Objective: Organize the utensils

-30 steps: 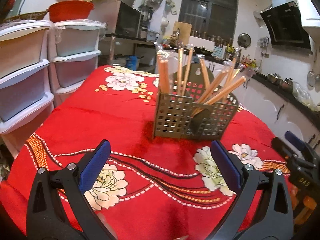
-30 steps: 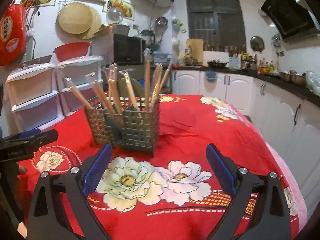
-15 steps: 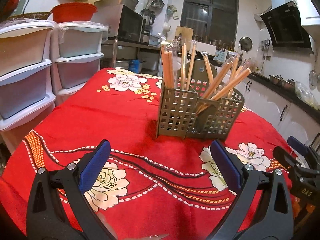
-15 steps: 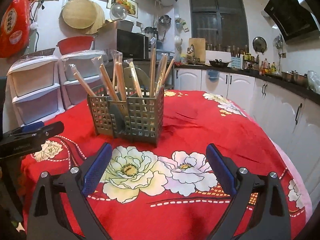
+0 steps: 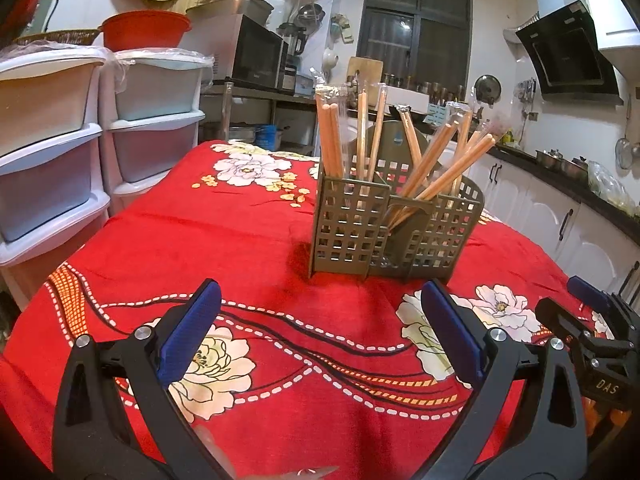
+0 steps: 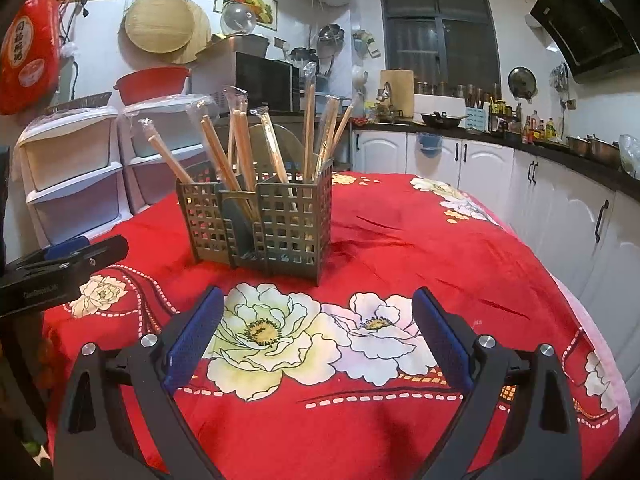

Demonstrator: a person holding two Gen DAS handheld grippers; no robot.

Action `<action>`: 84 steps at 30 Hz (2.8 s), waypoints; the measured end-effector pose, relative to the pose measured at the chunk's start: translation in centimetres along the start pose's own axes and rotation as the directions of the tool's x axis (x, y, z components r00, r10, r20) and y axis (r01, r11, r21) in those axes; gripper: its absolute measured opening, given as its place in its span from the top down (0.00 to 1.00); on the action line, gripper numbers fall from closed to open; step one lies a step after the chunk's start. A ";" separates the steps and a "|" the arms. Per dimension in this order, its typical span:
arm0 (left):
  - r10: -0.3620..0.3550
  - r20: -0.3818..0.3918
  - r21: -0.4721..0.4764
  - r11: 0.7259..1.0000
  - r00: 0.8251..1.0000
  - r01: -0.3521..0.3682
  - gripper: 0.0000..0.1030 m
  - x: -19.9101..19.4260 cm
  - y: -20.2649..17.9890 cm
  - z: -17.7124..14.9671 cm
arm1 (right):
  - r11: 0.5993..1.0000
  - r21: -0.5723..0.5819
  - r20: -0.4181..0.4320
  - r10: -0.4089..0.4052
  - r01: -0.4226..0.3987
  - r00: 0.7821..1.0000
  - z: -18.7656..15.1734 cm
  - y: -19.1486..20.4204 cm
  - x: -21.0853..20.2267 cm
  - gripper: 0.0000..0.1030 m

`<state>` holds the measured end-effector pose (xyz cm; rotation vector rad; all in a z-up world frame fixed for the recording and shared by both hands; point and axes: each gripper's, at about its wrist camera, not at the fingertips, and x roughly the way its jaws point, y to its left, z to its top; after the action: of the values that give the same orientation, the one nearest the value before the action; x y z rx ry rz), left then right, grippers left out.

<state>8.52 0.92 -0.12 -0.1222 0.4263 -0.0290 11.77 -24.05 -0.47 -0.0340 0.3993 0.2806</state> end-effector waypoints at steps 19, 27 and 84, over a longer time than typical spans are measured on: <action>-0.004 -0.005 -0.008 1.000 1.000 0.004 0.11 0.0 0.1 0.0 | 1.000 0.004 -0.007 -0.001 0.001 1.000 -0.2 0.0 0.0 0.07; -0.002 -0.005 -0.002 1.000 1.000 0.002 0.11 0.0 0.1 0.1 | 1.000 0.008 -0.006 -0.003 0.003 1.000 -0.2 0.0 0.0 0.06; -0.023 -0.096 -0.056 0.998 0.995 0.017 0.11 0.3 2.0 1.7 | 0.997 0.049 -0.099 -0.060 0.065 0.993 1.3 -2.1 1.3 0.06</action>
<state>9.51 3.07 1.07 -0.1802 0.5228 -0.0431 13.99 -25.60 0.22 -0.0095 0.5015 0.2075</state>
